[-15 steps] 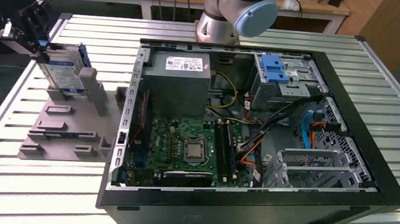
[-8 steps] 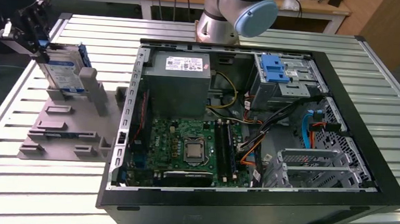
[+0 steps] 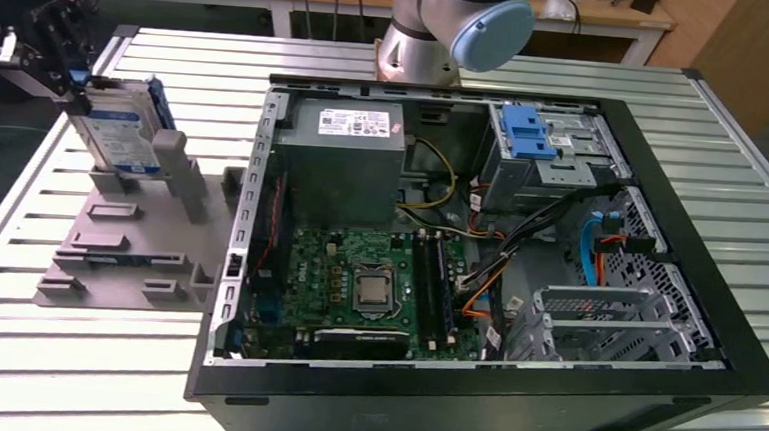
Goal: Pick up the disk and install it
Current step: 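Pick up the disk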
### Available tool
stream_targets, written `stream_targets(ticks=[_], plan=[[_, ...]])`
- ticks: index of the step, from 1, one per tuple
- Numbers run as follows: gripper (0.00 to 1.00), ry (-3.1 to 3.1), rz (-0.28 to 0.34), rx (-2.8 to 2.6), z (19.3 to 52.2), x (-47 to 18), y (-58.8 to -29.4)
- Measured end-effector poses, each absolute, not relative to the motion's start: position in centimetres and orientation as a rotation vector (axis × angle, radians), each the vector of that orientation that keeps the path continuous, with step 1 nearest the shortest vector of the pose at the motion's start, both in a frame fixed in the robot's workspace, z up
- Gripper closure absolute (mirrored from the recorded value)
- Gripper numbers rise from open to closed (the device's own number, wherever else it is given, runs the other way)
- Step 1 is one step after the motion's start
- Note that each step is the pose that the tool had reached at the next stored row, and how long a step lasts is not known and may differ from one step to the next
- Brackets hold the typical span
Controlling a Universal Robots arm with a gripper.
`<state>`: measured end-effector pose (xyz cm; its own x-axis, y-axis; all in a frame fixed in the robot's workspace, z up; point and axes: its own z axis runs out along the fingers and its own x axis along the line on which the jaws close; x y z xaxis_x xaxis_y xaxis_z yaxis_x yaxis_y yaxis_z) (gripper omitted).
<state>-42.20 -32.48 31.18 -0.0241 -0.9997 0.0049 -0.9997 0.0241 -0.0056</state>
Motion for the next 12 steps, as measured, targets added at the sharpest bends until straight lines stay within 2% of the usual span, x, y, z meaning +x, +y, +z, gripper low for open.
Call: stream_targets(ticks=[12], plan=[[0.64,2.247,-0.012,-2.194,32.26,-42.24,-32.48]])
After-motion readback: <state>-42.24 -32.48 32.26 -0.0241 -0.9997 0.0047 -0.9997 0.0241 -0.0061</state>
